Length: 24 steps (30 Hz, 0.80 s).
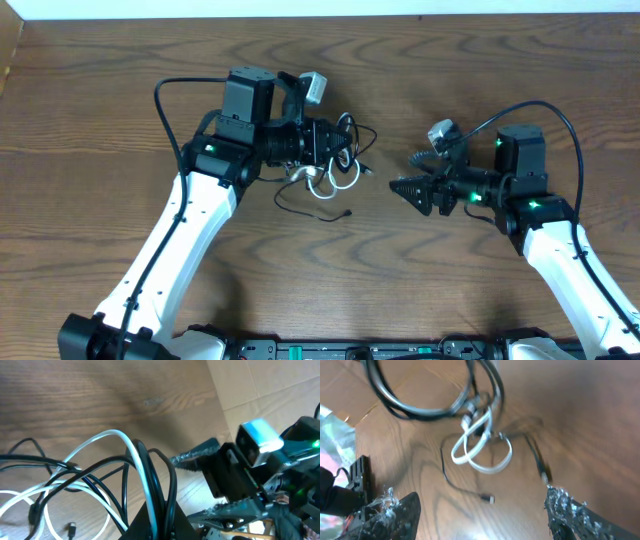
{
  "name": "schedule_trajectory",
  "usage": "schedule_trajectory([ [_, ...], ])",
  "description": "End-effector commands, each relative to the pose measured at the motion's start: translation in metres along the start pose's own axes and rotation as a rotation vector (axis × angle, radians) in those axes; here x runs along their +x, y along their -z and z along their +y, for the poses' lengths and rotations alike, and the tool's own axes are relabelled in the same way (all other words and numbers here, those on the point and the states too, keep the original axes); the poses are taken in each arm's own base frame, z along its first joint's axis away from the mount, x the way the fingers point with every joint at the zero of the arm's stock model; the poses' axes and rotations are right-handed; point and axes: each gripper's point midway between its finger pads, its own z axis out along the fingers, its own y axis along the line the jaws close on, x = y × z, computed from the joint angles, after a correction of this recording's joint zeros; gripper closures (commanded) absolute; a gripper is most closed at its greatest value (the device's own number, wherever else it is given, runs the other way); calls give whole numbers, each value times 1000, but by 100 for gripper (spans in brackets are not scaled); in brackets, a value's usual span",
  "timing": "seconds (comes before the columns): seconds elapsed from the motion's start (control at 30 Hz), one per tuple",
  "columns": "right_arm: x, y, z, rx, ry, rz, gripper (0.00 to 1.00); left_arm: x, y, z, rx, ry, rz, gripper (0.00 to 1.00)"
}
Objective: Untangle cables
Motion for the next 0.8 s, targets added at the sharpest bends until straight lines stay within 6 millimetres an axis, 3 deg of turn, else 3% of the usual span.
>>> schedule_trajectory([
  [0.0,-10,2,10,-51,74,-39,24,13,-4,-23,101,2,59,93],
  [0.23,-26,3,10,-45,95,-90,23,34,-13,-51,189,-39,136,92],
  [0.33,-28,3,4,-15,104,-97,28,41,-17,-58,206,-51,159,92],
  [0.47,-27,3,-13,84,62,-88,57,44,-18,-62,219,-55,171,92],
  [0.6,-27,4,-18,113,16,-89,94,44,-18,-62,220,-75,168,92],
  [0.63,-27,4,-19,116,13,-89,99,44,-18,-62,220,-74,168,92],
  [0.77,-27,3,-15,87,-58,-93,96,44,-18,-62,218,-78,167,92],
])
